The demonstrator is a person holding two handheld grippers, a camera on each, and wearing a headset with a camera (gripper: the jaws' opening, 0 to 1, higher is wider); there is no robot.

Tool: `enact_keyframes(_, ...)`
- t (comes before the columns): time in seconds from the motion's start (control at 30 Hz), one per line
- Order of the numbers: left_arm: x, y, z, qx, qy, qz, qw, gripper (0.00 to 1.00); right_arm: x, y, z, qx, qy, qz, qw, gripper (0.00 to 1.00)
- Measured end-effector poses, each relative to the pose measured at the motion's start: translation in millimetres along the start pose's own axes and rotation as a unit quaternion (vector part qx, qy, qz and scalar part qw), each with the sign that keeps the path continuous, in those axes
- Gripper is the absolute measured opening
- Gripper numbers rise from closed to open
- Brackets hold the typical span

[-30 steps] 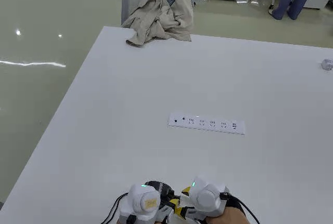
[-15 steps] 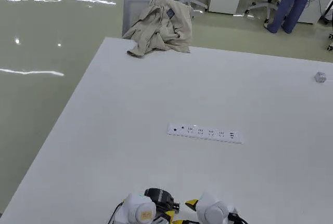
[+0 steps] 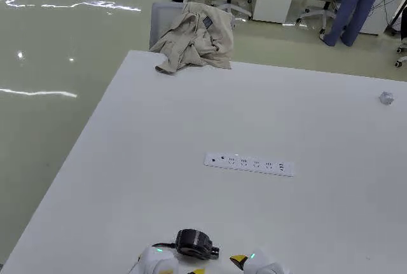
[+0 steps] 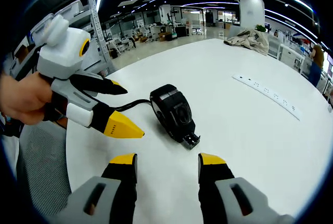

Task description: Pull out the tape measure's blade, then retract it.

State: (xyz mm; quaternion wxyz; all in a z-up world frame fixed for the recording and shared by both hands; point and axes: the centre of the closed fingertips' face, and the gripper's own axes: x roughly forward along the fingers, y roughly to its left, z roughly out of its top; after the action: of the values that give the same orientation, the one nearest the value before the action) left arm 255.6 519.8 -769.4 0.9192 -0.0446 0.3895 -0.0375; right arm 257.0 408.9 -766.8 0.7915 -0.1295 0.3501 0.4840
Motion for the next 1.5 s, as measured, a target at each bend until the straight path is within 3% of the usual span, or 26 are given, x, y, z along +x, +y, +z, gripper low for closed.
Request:
enact_keyframes(0.1, -4.1, -1.5, -0.6, 0.011, -0.003, 0.002, 0.9999, 0.85, -5.3, -0.1, -4.0, 0.008, 0.002, -0.016, 0.9998, 0.49)
enact_keyframes(0.4, -18.2, 3.8, -5.7, 0.006, -0.009, 0.001, 0.9999, 0.87, -23.4, 10.0, -6.7, 0.027, -0.010, -0.039, 0.9988, 0.57)
enact_keyframes(0.67, -27.8, 4.8, -9.1, 0.002, -0.013, -0.009, 0.9999, 0.93, -36.4, 31.2, -7.2, 0.031, -0.014, -0.037, 0.9988, 0.63)
enact_keyframes(0.87, -37.6, 5.1, -19.7, 0.006, -0.006, -0.016, 0.9998, 0.95, -46.5, 44.6, -5.3, 0.033, -0.018, -0.031, 0.9988, 0.68)
enact_keyframes(1.13, -52.1, 8.7, -34.2, 0.015, 0.002, -0.026, 0.9995, 1.00, -62.8, 52.8, -7.2, 0.036, -0.015, -0.038, 0.9985, 0.76)
enact_keyframes(1.5, -71.5, 5.8, -37.0, 0.026, 0.005, -0.044, 0.9987, 1.00, -87.4, 57.0, -10.2, 0.053, -0.005, -0.045, 0.9976, 0.84)
